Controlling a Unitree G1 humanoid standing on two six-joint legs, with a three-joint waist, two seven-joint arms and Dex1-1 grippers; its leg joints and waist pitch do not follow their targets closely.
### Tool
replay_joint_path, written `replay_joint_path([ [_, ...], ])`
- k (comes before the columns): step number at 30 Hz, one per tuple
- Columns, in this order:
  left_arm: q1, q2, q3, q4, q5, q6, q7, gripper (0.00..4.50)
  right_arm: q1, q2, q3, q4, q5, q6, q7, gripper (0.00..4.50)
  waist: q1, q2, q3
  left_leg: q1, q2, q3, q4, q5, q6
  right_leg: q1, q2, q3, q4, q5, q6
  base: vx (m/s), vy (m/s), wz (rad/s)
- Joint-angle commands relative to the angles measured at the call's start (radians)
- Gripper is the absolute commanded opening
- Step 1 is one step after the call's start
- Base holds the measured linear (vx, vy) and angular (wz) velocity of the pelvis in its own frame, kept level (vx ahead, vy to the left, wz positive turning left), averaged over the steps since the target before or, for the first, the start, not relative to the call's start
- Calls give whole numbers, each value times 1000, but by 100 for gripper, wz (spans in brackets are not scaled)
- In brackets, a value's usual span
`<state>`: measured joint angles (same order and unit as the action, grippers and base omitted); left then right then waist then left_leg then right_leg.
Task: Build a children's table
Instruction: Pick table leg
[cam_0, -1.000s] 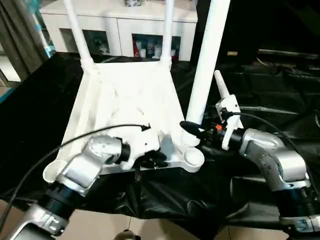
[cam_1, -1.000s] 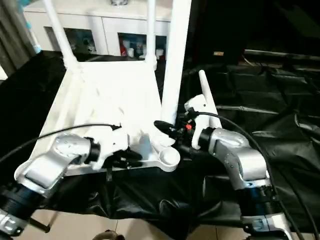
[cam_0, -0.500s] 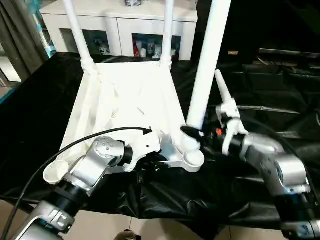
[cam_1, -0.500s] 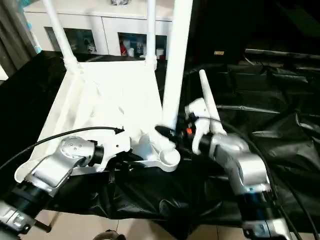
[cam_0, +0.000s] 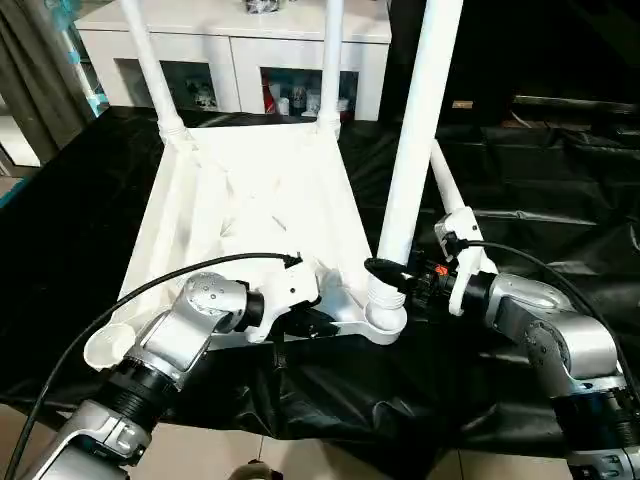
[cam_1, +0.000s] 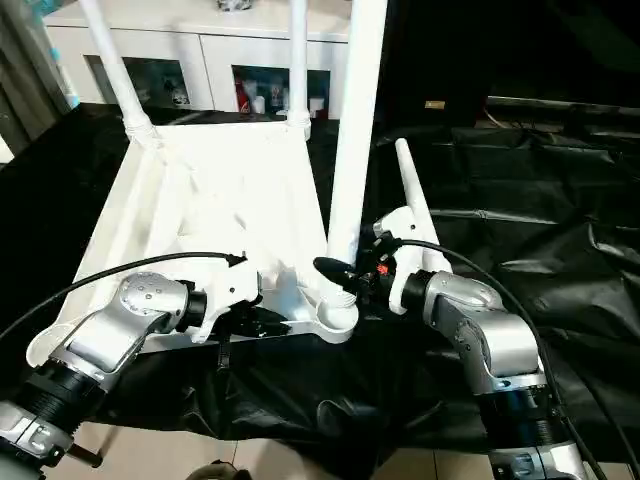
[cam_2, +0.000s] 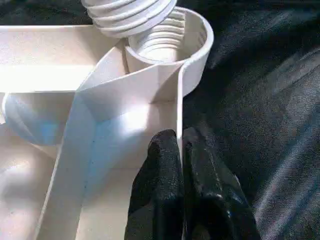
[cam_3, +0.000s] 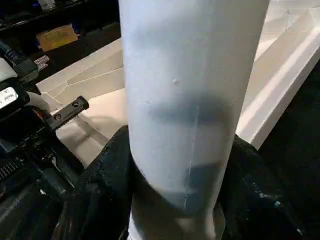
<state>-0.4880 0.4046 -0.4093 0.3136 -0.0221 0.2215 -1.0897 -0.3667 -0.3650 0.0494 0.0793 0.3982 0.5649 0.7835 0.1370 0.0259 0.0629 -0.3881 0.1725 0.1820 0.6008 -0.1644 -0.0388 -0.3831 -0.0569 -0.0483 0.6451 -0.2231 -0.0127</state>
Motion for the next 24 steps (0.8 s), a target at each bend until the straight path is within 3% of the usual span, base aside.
replay_joint_path([
  [1, 9, 18, 15, 10, 52, 29, 80, 0, -13, -1, 3, -20, 1, -6, 5, 191, -4, 14, -71, 25, 62, -31, -71, -235, -20, 32, -95, 52, -92, -182, -188, 0, 0, 0],
  [2, 10, 19, 20, 9, 64, 39, 108, 0, -13, 0, 3, -20, 1, -7, 5, 191, -7, 6, -69, 25, 61, -30, -72, -252, -23, 32, -94, 52, -96, -197, -186, 0, 0, 0],
  [6, 48, -4, 62, -104, 53, 165, 193, 0, -9, 11, -3, -27, 7, -3, -9, 191, -21, 6, -68, 22, 62, -34, -76, -268, -32, 37, -95, 50, -93, -224, -189, 0, 0, 0],
  [8, 58, -15, 67, -135, 55, 205, 214, 0, -12, 14, -2, -23, 6, -4, -11, 191, -35, -2, -69, 17, 57, -32, -72, -237, -17, 39, -91, 50, -95, -191, -193, 0, 0, 0],
  [9, 58, -15, 67, -135, 55, 205, 214, 0, -12, 14, -2, -23, 6, -4, -11, 191, -38, 1, -70, 17, 54, -30, -69, -218, -8, 39, -90, 49, -95, -173, -199, 0, 0, 0],
  [10, 65, -40, 81, -165, 53, 245, 252, 0, -20, 17, 1, -11, 1, -9, -11, 191, -41, -7, -69, 15, 53, -29, -69, -211, -2, 40, -89, 49, -96, -171, -199, 0, 0, 0],
  [11, 71, -56, 89, -188, 50, 269, 273, 0, -26, 19, 3, -2, -1, -11, -10, 191, -42, -8, -70, 16, 55, -28, -66, -193, 7, 41, -90, 48, -94, -157, -208, 0, 0, 0],
  [16, 86, -63, 78, -239, 8, 254, 256, 0, -53, 27, 12, 53, -18, -33, -1, 191, -41, -10, -70, 16, 54, -26, -63, -174, 27, 35, -89, 47, -96, -174, -209, 0, 0, 0],
  [19, 104, -72, 91, -238, -47, 226, 211, 0, -97, 35, 28, 138, -53, -80, -1, 191, -40, -19, -67, 17, 55, -24, -65, -179, 25, 34, -90, 47, -97, -199, -203, 0, 0, 0],
  [23, 110, -76, 95, -234, -44, 228, 209, 0, -126, 43, 33, 181, -66, -97, -2, 191, -40, -19, -67, 17, 55, -24, -66, -171, 26, 34, -90, 49, -95, -193, -193, 0, 0, 0],
  [24, 105, -73, 94, -218, -42, 226, 211, 0, -141, 44, 41, 205, -72, -102, 12, 191, -42, -24, -67, 16, 55, -23, -65, -165, 29, 35, -89, 49, -95, -185, -192, 0, 0, 0],
])
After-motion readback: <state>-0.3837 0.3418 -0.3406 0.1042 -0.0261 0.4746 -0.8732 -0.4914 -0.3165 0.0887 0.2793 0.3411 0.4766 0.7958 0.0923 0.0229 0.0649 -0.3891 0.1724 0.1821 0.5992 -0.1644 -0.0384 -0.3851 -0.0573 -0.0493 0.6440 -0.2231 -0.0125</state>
